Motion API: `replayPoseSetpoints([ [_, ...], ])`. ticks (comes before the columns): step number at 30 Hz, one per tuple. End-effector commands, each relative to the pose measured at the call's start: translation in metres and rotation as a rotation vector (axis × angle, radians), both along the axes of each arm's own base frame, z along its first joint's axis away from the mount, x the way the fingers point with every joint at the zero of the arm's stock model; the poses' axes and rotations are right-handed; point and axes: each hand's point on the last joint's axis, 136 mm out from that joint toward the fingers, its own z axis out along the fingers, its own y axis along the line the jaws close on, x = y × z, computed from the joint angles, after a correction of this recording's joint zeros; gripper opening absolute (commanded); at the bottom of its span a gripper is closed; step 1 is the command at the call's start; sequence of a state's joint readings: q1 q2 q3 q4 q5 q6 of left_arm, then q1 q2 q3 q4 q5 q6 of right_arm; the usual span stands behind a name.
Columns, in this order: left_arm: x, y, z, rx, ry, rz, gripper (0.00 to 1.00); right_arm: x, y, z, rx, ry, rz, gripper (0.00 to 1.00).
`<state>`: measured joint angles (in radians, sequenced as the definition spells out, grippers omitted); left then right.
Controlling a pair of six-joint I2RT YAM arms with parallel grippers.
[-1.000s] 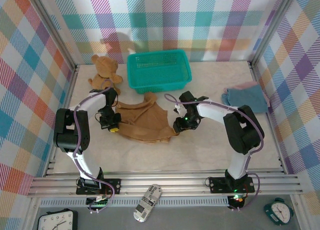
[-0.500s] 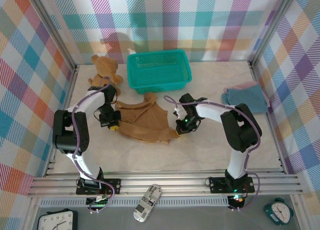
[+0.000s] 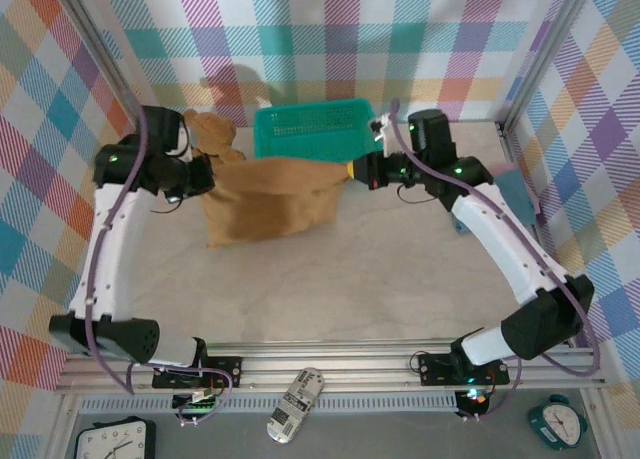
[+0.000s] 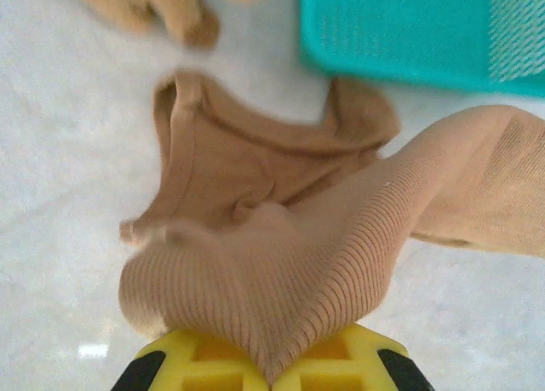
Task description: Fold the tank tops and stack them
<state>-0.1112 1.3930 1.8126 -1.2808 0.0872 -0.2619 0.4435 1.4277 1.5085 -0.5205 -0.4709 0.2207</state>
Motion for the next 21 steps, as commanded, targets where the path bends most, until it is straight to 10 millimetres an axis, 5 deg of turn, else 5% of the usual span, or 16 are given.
replayPoseSetpoints([
  [1,-0.019,0.018,0.053,0.043,-0.149,0.050,0.00,-0.003,-0.004,0.076,0.059,-0.224,0.001,0.00],
  [6,-0.041,0.025,0.140,0.055,-0.463,0.053,0.00,-0.014,-0.015,0.172,0.102,-0.503,-0.018,0.00],
  [10,-0.066,0.028,0.182,0.069,-0.621,0.043,0.00,-0.019,-0.019,0.212,0.113,-0.625,-0.018,0.00],
  [14,-0.066,0.048,0.186,0.157,-0.627,0.120,0.00,-0.001,-0.011,0.228,0.101,-0.674,-0.011,0.00],
  [21,-0.016,0.084,0.178,0.372,-0.576,0.253,0.00,0.054,0.028,0.225,0.160,-0.645,0.050,0.00],
])
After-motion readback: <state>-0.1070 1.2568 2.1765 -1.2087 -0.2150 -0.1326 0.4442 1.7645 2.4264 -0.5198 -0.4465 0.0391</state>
